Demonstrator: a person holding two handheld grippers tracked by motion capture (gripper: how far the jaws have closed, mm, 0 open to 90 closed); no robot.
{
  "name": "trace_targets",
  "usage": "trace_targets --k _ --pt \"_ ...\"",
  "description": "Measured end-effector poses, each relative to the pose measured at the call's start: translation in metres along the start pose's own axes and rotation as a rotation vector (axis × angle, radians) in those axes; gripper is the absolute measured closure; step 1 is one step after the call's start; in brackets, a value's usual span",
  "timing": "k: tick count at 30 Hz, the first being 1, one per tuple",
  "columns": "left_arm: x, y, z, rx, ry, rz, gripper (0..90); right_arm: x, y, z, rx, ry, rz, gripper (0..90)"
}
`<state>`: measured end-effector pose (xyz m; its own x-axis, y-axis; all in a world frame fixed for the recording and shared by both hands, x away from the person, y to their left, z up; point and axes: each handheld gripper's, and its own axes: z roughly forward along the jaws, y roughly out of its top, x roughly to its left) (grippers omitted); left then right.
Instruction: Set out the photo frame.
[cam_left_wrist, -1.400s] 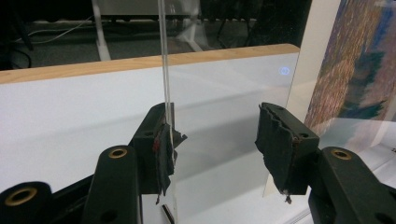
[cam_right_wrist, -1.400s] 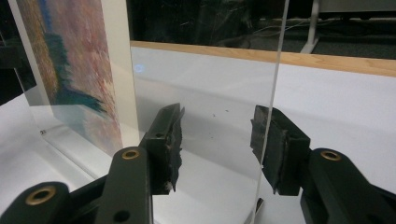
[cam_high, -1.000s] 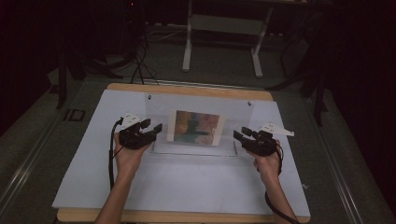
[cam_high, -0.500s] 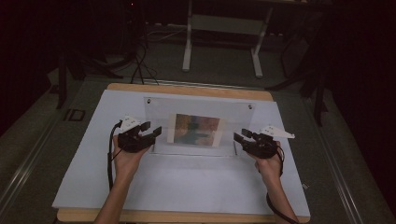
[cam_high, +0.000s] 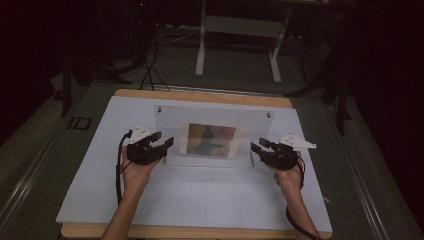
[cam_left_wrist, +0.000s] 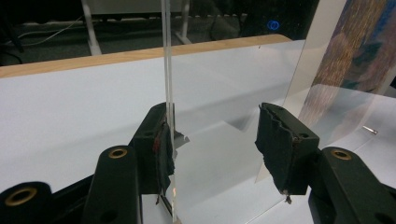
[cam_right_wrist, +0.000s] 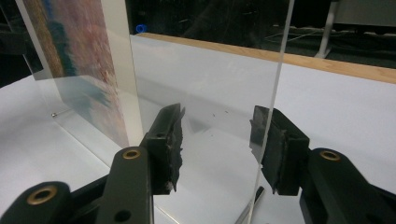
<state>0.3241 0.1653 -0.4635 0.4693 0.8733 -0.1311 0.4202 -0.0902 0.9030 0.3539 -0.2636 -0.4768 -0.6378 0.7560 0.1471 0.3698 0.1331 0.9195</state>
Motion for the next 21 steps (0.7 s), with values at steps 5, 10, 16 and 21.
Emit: trace_targets --k 5,10,16,21 --pt "0.004 -0.002 0.0 -0.011 -0.023 -0.006 47.5 0.0 -0.001 0.0 -0.007 0.009 0.022 51.4" --pt "0.007 -0.004 0.0 -0.004 -0.047 -0.033 44.5 0.002 -0.001 0.001 0.01 0.003 0.01 48.7" --pt "0.009 -0.004 0.001 0.01 -0.046 -0.032 40.5 0.002 -0.003 0.005 0.042 0.011 0.006 46.0" --pt "0.013 -0.005 -0.002 0.01 -0.054 -0.034 42.0 0.003 -0.003 0.004 0.054 0.003 -0.013 48.6"
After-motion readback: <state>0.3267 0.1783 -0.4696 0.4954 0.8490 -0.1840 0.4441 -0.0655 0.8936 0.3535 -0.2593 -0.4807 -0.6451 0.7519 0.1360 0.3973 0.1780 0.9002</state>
